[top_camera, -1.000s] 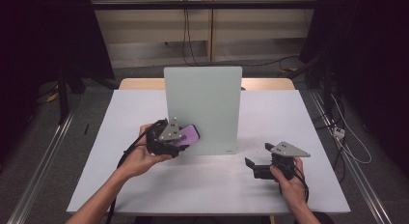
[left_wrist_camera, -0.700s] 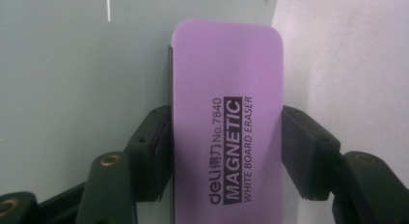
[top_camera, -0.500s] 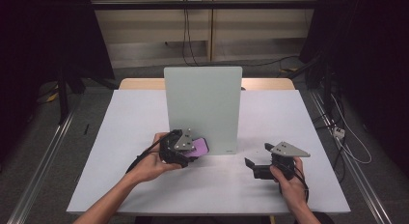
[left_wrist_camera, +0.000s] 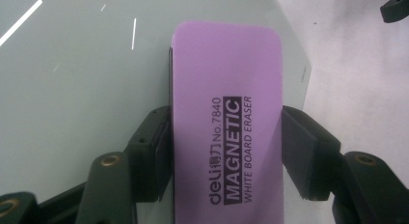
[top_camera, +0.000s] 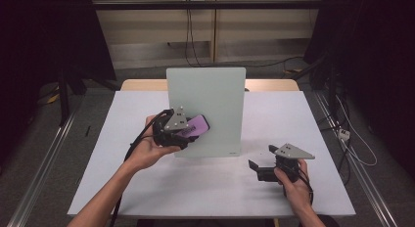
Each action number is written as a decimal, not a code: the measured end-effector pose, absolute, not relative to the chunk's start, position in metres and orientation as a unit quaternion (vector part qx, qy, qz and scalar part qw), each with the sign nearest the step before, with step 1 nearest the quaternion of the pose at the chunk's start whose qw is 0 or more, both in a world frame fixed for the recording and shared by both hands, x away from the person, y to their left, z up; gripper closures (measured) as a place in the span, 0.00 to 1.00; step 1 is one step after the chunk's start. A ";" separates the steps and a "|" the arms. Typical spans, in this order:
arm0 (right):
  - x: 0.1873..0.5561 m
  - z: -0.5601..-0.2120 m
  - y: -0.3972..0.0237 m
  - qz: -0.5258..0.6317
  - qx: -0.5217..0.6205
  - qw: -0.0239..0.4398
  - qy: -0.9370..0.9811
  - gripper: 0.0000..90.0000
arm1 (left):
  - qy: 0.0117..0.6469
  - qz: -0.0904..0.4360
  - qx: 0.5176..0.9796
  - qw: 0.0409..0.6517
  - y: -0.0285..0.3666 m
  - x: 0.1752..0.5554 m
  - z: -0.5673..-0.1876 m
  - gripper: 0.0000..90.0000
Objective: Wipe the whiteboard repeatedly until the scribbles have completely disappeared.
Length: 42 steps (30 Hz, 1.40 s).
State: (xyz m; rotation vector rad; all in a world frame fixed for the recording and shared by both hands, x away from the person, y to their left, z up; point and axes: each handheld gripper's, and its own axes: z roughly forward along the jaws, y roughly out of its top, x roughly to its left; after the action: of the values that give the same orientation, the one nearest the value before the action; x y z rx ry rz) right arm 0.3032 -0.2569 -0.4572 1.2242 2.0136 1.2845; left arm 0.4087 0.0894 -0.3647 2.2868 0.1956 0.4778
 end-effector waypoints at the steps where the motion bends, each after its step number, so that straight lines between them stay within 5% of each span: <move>1: 0.303 -0.457 -0.257 0.467 0.444 0.226 0.731 0.05 | 0.073 0.185 0.903 0.382 0.087 0.408 -0.367 0.45; 16: 0.303 -0.457 -0.257 0.467 0.443 0.226 0.731 0.05 | 0.037 0.127 0.935 0.329 0.068 0.392 -0.416 0.45; 23: 0.303 -0.457 -0.256 0.467 0.443 0.227 0.731 0.05 | 0.070 0.089 0.930 0.351 0.082 0.395 -0.426 0.45; 36: 0.304 -0.457 -0.256 0.469 0.447 0.227 0.727 0.05 | 0.093 0.136 0.921 0.354 0.100 0.394 -0.409 0.45; 42: 0.307 -0.457 -0.255 0.470 0.448 0.228 0.726 0.06 | 0.109 0.103 0.911 0.384 0.110 0.396 -0.404 0.45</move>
State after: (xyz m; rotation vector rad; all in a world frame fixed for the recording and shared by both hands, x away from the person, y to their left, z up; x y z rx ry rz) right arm 0.3070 -0.2546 -0.4571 1.2335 1.9993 1.2933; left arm 0.3963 0.1097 -0.4035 2.3217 0.2776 0.2635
